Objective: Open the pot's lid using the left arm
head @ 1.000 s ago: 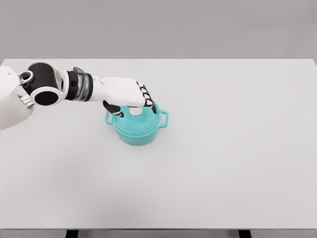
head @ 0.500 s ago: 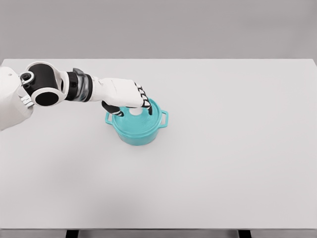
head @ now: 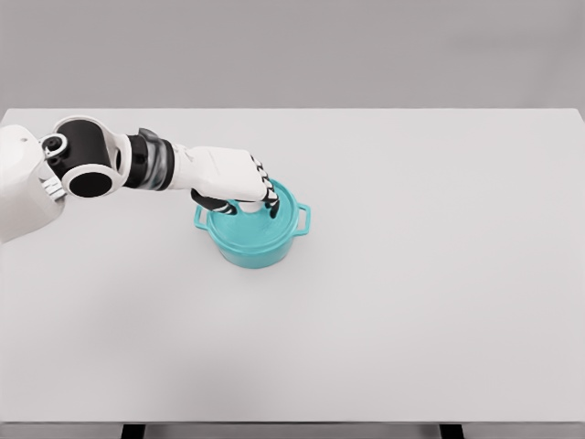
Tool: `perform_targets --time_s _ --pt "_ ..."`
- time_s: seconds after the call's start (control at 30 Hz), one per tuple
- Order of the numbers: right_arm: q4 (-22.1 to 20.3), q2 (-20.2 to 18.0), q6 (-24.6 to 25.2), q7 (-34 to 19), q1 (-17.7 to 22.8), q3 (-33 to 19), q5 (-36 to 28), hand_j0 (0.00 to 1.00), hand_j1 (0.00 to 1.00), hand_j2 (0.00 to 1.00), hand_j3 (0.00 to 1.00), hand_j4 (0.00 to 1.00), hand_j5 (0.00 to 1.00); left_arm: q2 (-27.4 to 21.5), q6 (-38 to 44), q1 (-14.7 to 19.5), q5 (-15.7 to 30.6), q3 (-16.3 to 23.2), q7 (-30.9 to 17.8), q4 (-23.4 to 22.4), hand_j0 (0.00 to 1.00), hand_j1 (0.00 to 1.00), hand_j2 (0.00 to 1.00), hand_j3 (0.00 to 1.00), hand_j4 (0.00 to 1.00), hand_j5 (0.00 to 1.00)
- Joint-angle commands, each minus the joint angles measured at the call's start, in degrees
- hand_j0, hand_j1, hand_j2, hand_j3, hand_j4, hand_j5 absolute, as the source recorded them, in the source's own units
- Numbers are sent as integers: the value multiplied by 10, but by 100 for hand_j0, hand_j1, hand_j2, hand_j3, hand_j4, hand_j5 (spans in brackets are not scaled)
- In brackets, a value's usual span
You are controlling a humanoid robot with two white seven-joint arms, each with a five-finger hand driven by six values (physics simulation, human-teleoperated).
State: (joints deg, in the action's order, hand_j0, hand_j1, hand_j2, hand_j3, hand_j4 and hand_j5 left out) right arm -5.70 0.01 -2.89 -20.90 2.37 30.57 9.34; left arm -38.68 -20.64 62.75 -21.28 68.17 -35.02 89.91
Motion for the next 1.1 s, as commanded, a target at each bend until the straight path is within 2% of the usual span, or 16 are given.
perform_targets --time_s 0.0,0.33,0.57,1.07 --pt "0 0 0 0 1 0 0 100 100 100 100 100 100 1 1 0 0 -1 0 0 59 59 59 59 59 59" --pt "0 0 0 0 1 0 0 100 100 100 100 100 100 -1 -5 1 -1 -1 0 0 45 45 45 45 45 45" --pt "0 0 0 0 1 0 0 100 100 100 100 100 100 -16 -6 18 -1 2 0 0 44 44 44 44 44 44" --pt "0 0 0 0 1 0 0 100 100 100 100 100 100 -99 -8 33 -15 8 0 0 44 44 44 44 44 44"
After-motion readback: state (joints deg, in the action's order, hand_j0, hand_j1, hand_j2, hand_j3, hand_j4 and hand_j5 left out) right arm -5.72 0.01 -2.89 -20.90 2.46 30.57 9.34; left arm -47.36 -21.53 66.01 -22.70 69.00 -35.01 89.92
